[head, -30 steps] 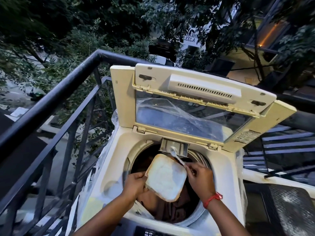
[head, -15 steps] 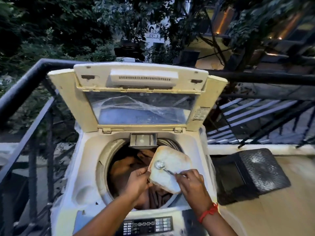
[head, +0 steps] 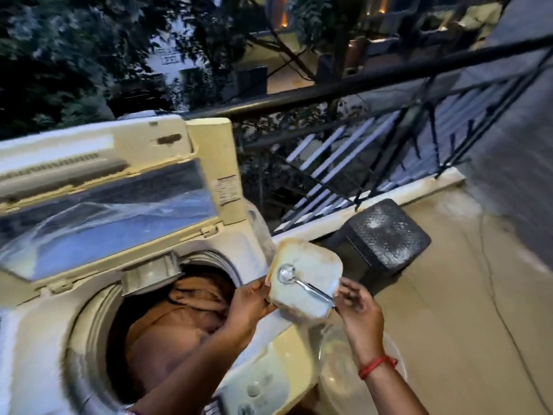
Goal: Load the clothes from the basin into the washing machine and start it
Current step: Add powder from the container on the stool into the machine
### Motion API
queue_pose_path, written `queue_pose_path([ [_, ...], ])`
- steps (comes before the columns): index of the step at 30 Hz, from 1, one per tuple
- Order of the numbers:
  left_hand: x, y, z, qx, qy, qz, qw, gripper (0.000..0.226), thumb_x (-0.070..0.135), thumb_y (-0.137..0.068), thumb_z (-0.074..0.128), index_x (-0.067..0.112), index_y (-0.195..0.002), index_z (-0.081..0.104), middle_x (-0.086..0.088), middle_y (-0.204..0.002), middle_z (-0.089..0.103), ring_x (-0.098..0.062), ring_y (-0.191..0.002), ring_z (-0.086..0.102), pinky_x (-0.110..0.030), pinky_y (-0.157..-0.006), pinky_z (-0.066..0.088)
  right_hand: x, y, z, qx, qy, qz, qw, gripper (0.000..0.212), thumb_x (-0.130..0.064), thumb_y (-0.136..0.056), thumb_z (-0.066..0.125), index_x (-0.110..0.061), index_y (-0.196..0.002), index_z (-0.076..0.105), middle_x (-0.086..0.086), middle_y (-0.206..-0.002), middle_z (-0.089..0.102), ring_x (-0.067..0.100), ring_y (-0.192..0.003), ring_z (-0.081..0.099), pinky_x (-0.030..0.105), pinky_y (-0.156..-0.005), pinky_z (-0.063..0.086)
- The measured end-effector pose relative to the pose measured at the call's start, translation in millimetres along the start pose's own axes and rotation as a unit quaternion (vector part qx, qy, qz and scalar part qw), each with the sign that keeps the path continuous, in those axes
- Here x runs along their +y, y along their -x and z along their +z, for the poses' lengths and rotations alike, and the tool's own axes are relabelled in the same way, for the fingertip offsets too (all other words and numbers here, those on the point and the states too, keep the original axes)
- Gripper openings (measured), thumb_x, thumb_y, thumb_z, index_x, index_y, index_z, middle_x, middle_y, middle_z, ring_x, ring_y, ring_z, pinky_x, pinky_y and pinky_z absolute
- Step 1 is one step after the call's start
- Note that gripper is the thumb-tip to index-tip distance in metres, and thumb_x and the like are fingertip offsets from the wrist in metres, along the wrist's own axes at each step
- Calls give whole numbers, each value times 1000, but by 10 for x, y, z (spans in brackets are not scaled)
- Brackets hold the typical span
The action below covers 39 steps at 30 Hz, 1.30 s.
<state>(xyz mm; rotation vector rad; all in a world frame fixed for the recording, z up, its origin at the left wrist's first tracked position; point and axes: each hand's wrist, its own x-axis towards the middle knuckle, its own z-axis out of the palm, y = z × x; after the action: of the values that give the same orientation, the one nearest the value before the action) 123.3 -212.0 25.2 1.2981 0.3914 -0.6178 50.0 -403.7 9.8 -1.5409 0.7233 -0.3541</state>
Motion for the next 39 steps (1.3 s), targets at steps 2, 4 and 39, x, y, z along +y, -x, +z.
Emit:
queue_pose_path([
  [2,-50,-157,283,-19,-24,-13,999,23,12,-96,54,1,-112,66,-17,-99,73,-26,-86,71,-29,-67,59,61,-164,-237,25,-45,50,997,28,3,-80,72,-16,-100,69,7,-87,71,7,-75,67,30,-80,54],
  [4,-93,-309,544,-43,-42,-17,998,21,13,-97,54,3,-108,68,-15,-97,74,-24,-84,72,-28,-66,58,135,-302,-432,46,-87,94,991,25,1,-80,73,-13,-100,70,8,-86,72,16,-79,67,36,-81,53],
  [39,-1890,-4776,3419,13,-354,-120,927,26,11,-76,78,3,-95,63,-11,-90,68,-21,-72,63,-29,-63,58,3006,-4134,-1738,212,-156,268,927,22,7,-79,70,-12,-78,58,8,-80,61,16,-75,60,22,-58,54],
])
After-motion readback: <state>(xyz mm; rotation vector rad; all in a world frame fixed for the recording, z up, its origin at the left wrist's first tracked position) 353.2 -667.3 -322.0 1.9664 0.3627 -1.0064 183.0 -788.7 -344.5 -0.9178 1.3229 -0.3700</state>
